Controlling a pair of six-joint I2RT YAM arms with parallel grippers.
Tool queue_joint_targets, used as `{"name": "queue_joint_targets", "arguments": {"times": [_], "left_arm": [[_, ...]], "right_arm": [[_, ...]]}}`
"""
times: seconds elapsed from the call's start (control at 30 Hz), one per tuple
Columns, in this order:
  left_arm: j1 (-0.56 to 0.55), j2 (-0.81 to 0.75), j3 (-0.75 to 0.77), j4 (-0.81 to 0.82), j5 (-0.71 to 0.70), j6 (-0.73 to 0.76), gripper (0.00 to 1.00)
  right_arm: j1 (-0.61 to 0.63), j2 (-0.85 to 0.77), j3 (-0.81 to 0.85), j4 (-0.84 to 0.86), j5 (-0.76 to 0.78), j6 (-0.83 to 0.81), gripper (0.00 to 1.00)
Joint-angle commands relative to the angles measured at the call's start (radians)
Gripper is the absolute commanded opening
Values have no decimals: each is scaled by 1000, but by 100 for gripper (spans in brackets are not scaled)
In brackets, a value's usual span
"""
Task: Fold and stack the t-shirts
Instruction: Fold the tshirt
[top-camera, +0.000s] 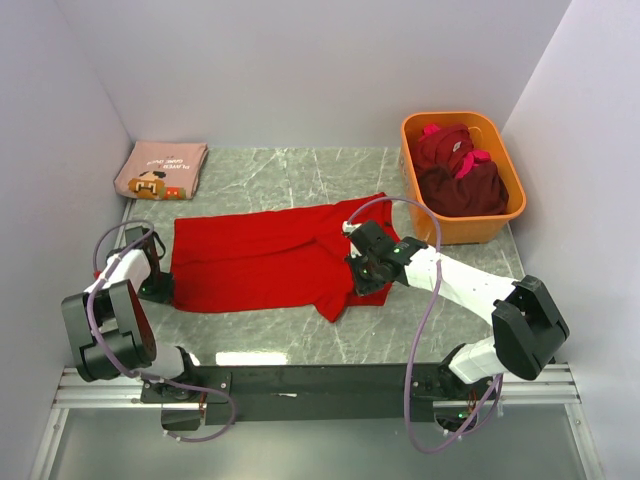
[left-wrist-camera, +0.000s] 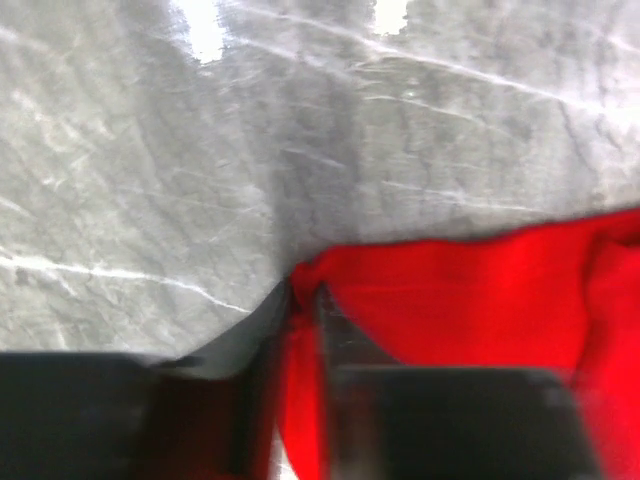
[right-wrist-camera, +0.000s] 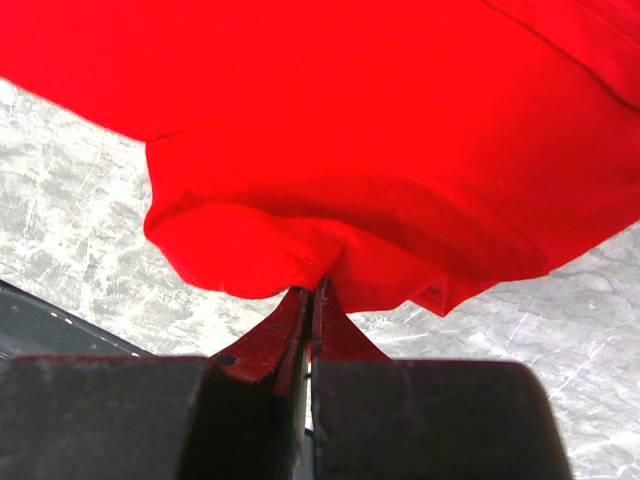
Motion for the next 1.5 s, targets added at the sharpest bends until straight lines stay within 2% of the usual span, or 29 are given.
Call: {"name": "queue_joint_targets", "arguments": {"times": [0.0, 0.03, 0.4, 0.67, 0.73, 1.17, 1.47], "left_arm": [[2, 47, -51, 37, -4, 3, 13], [0, 43, -49, 40, 2, 4, 1], [-1, -82, -11, -9, 56, 47, 1], [-1, -177, 37, -44, 97, 56, 1], [-1, -171, 58, -44, 117, 55, 1], [-3, -96, 126, 44, 240, 35, 1], [-3, -51, 158, 122, 232, -45, 1]], "right_arm": [[-11, -18, -14, 25, 10, -6, 0], [-10, -18, -15, 27, 12, -6, 0], [-10, -41, -1, 10, 32, 6, 0], [-11, -64, 69, -15, 67, 32, 0], [-21, -53, 92, -27, 114, 48, 0], [-129, 57, 368, -62, 168, 72, 0], [-172, 206, 518, -76, 161, 49, 0]]}}
